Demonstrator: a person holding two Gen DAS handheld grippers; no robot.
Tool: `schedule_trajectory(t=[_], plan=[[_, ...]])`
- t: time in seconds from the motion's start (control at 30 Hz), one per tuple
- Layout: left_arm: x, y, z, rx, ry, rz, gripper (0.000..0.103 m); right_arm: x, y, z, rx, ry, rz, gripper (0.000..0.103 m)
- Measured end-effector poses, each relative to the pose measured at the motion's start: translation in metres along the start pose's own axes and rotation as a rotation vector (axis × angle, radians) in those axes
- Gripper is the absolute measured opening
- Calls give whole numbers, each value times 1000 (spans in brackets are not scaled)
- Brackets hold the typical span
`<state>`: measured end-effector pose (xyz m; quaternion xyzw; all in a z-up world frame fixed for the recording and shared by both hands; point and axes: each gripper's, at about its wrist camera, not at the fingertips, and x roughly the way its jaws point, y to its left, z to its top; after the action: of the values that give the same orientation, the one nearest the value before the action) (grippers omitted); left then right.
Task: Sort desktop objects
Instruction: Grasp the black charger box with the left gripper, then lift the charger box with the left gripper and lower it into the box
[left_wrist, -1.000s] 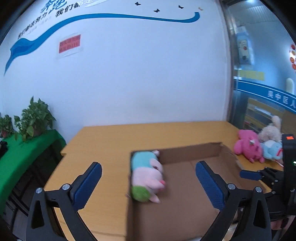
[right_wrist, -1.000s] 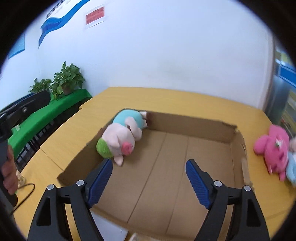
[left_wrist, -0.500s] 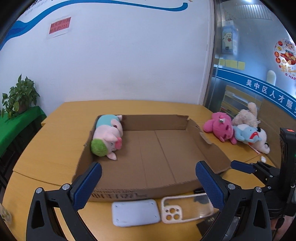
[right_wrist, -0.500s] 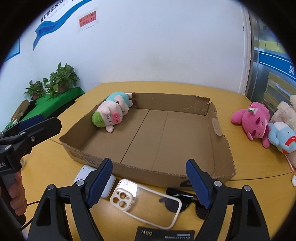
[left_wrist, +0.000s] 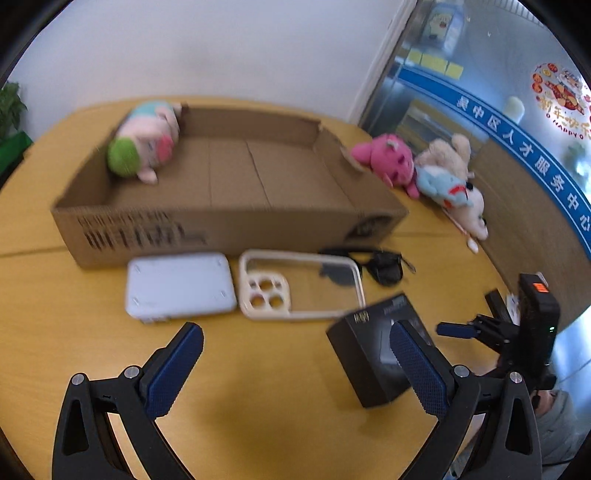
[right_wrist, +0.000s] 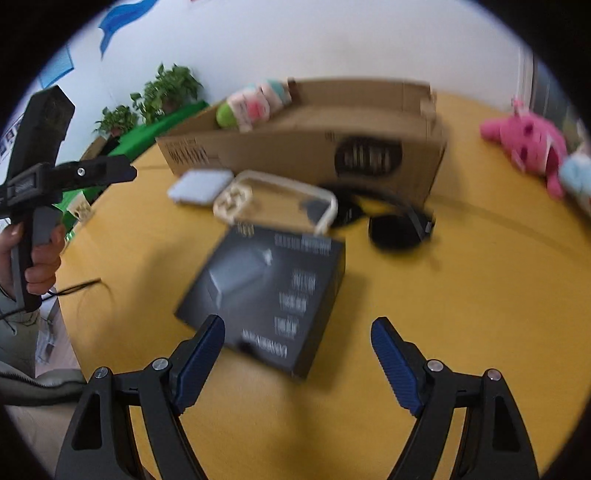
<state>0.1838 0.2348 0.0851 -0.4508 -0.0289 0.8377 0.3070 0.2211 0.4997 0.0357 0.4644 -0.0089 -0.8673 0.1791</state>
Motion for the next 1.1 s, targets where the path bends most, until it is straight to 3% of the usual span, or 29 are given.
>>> schedule_trajectory(t=[0.13,0.27,0.4,0.47,0.57,0.63,0.73,0.83,0.97,1.1], plan=[[18,-2,-12,-18,80,-67,101,24,24,-7,-2,23,64,86],[21,1,-15,-24,90,-104,101,27,53,-7,-39,4,168,86],[37,7,-15,-59,128,-173,101,21,46,-5,-27,-37,97,86],[54,7,-14,-78,159,-196,99,26,37,-2,14,-31,108,88],[77,3,-16,-101,211,-231,87,32,40,3,17,-49,127,88],[87,-2,-18,-98,249,-260,72,40,48,4,6,-38,137,89],[81,-9,-24,-55,249,-223,73,41,62,-2,-46,-25,169,90],[71,-4,-36,-74,286,-249,72,32,65,-9,-72,-21,237,90],[60,8,-43,-124,260,-217,74,29,60,-11,-99,-33,165,91],[67,12,-32,-140,246,-215,74,40,61,-1,-104,-26,185,91]])
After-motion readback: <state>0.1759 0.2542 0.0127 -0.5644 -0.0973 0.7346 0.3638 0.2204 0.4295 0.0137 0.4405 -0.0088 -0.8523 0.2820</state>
